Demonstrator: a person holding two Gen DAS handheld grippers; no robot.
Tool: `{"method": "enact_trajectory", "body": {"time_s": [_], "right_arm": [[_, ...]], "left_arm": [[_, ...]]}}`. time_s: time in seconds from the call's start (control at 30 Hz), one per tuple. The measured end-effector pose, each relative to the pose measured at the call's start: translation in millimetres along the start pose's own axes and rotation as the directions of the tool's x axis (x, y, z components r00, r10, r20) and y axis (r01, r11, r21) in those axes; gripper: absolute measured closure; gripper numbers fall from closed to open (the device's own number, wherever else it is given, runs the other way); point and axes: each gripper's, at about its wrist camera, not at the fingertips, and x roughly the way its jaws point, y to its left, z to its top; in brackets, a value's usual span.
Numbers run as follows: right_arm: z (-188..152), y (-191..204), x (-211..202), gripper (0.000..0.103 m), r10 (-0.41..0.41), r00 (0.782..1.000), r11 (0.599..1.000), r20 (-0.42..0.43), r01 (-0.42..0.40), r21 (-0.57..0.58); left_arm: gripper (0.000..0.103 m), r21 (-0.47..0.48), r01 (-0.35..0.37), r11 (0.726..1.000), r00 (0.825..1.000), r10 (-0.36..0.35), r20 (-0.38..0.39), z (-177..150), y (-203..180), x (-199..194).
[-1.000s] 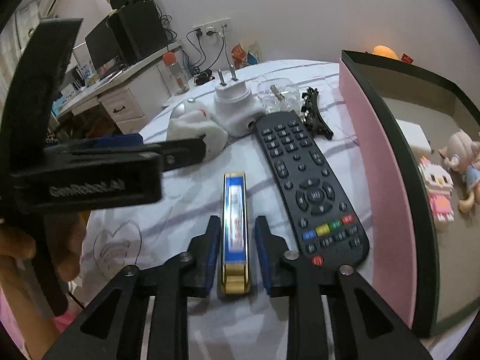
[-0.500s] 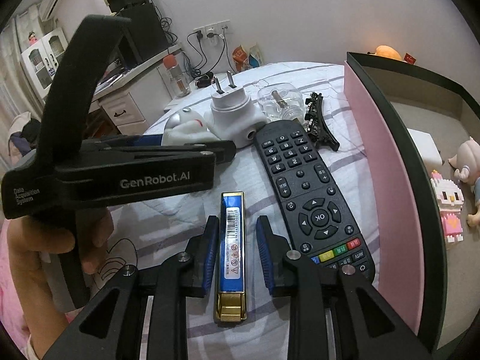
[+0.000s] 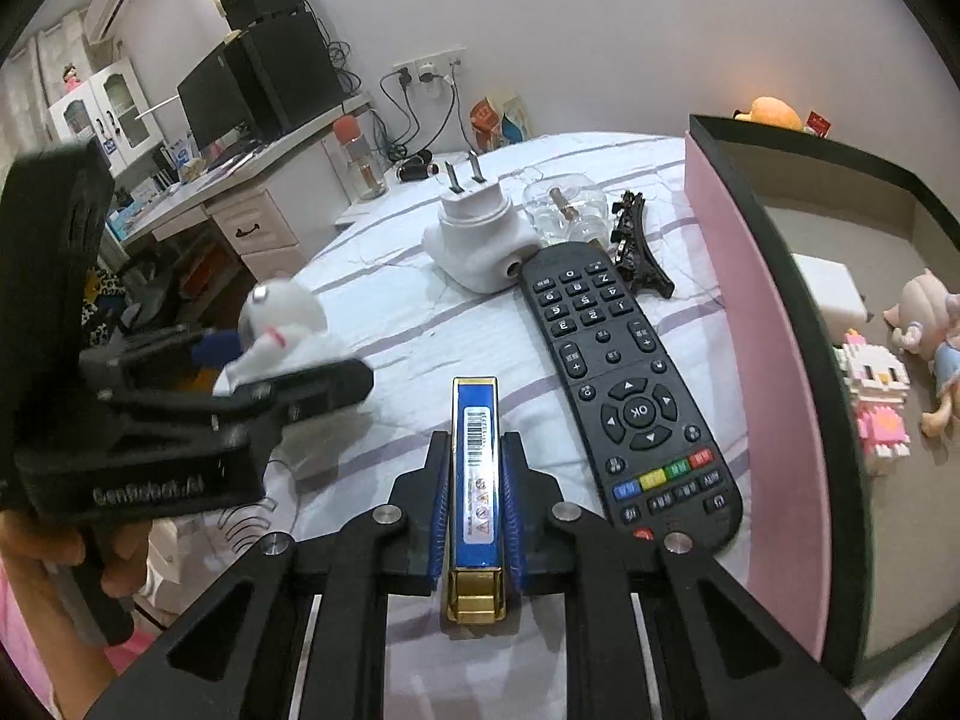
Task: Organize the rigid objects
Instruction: 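Grasp the white astronaut figure with the left tool while the right tool lifts the battery pack, then carry the astronaut and battery pack over the pink box and release both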
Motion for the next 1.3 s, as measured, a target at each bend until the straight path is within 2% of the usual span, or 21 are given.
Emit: {"method": "enact_trajectory", "body": {"time_s": [0.33,0.53,0.77,1.03,1.3], "right_arm": [[-5,5,-42,0.087,-0.019,0.998,1.0,0.059,0.02,-0.015],[-4,-8,-80,0.087,-0.058,0.991,0.998,0.118,0.06,-0.013],[5,-34,-122,0.087,-0.099,0.977,0.995,0.191,0.101,-0.005],[15,-94,-159,0.087,-0.203,0.949,0.979,0.24,0.2,0.04],[25,-152,-149,0.087,-0.267,0.942,0.963,0.203,0.255,0.083]], "left_arm": [[0.029,0.032,0.061,0.998,0.996,-0.063,0.056,-1,-28,-39],[0.029,0.08,0.088,0.993,0.99,-0.096,0.102,9,-63,-62],[0.029,0.14,0.122,0.983,0.984,-0.139,0.116,30,-111,-66],[0.029,0.215,0.177,0.961,0.977,-0.198,0.082,63,-172,-40],[0.029,0.263,0.187,0.946,0.981,-0.195,0.003,80,-218,9]]}}
